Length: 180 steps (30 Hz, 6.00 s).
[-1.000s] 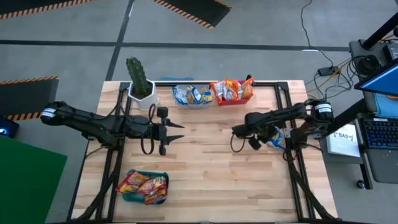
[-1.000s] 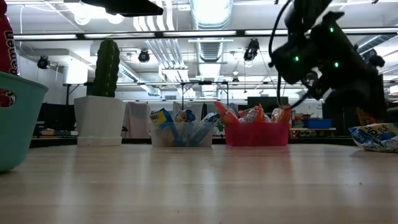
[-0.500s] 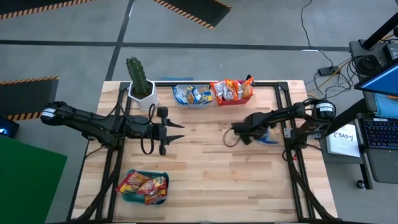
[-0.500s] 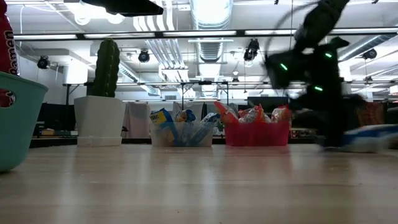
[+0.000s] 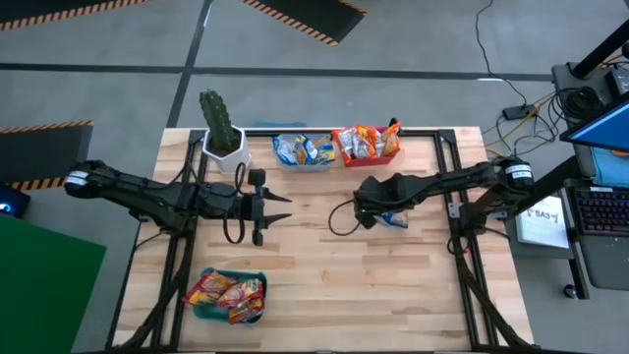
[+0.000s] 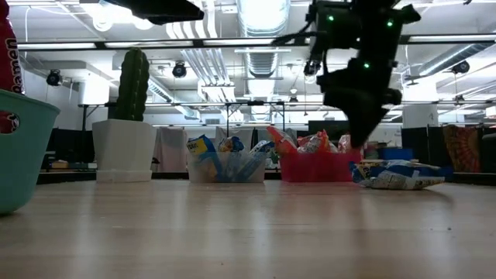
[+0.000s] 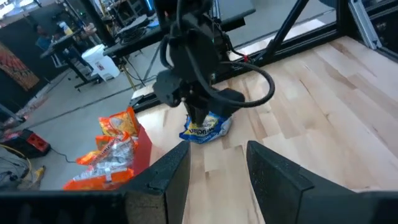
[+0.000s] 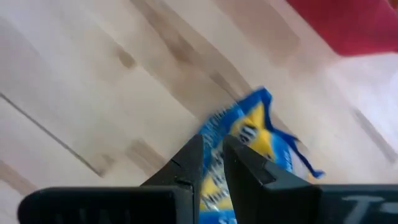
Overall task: Sort Maruchan noodles
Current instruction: Put the blue noodle pack into the white bin
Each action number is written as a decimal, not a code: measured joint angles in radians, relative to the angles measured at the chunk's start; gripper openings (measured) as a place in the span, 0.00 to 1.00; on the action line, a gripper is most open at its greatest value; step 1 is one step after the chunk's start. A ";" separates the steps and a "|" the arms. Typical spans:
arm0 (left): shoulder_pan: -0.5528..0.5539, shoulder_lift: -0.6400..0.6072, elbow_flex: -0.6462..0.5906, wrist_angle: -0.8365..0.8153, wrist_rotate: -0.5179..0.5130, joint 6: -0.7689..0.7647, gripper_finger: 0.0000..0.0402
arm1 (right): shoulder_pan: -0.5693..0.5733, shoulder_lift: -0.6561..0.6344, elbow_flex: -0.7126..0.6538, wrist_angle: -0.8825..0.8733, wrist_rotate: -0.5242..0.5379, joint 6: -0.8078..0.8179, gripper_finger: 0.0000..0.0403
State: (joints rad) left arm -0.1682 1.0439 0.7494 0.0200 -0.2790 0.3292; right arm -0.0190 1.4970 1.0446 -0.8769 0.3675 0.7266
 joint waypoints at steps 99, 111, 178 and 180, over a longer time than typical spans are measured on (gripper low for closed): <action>0.092 0.826 0.181 0.261 -0.025 -0.502 0.19 | -0.029 -0.304 -0.627 1.118 -0.183 -0.344 0.13; 0.108 0.897 0.179 0.259 -0.026 -0.519 0.15 | -0.153 -0.304 -0.626 0.925 -0.273 -0.036 0.29; 0.113 0.916 0.178 0.264 -0.026 -0.510 0.15 | -0.247 -0.018 -0.630 1.389 -0.580 0.239 0.62; 0.113 0.917 0.178 0.264 -0.026 -0.510 0.15 | -0.231 0.011 -0.626 1.426 -0.568 0.244 0.62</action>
State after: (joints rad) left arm -0.0547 1.9605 0.9272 0.2840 -0.3049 -0.1810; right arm -0.2497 1.5078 0.4185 0.5490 -0.2003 0.9706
